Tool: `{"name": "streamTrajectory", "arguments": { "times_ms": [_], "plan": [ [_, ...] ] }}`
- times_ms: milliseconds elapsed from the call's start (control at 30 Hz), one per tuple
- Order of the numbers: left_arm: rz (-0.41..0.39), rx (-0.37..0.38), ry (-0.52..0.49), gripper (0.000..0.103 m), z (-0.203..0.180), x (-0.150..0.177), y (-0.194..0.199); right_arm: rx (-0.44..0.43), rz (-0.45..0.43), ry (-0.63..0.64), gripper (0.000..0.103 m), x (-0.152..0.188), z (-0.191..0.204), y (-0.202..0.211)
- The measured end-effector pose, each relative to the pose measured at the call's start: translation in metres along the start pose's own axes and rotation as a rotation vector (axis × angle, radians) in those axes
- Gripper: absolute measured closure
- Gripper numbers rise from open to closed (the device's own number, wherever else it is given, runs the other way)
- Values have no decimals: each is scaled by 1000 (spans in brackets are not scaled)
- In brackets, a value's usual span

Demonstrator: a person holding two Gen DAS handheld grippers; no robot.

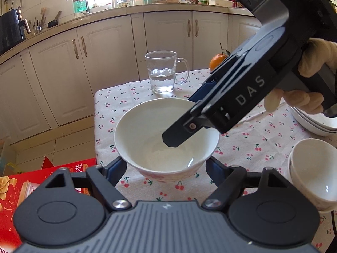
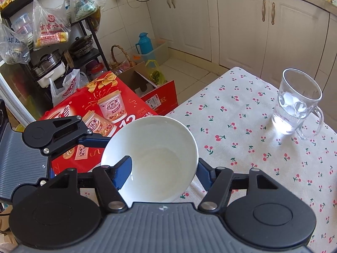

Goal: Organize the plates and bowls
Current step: 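Lift the bowl with the right tool and carry it over the two nested bowls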

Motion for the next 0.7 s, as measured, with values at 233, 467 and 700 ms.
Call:
{"name": "streamTrajectory", "arguments": {
  "times_ms": [233,467,700],
  "plan": [
    [-9,18,-42,21,-23,-9,26,-1,-20,-9,32,22,8,30],
    [-22,33,-66,21,-48,-16,52,1,-49,-1,32,46,16,64],
    [-34,38,-85,21,-72,-23,75,4,-86,20,32,69,26,98]
  ]
}}
Point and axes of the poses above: each gripper's, at about its wrist camera, not at the fingertips, and y roughly against the way its jaws point, z to its left, x to its underside, the point moved 8 cm from there along -y, roughly the way its jaws point, and after that the axes turned 14 degrees about -y, right-handed, at the moved point
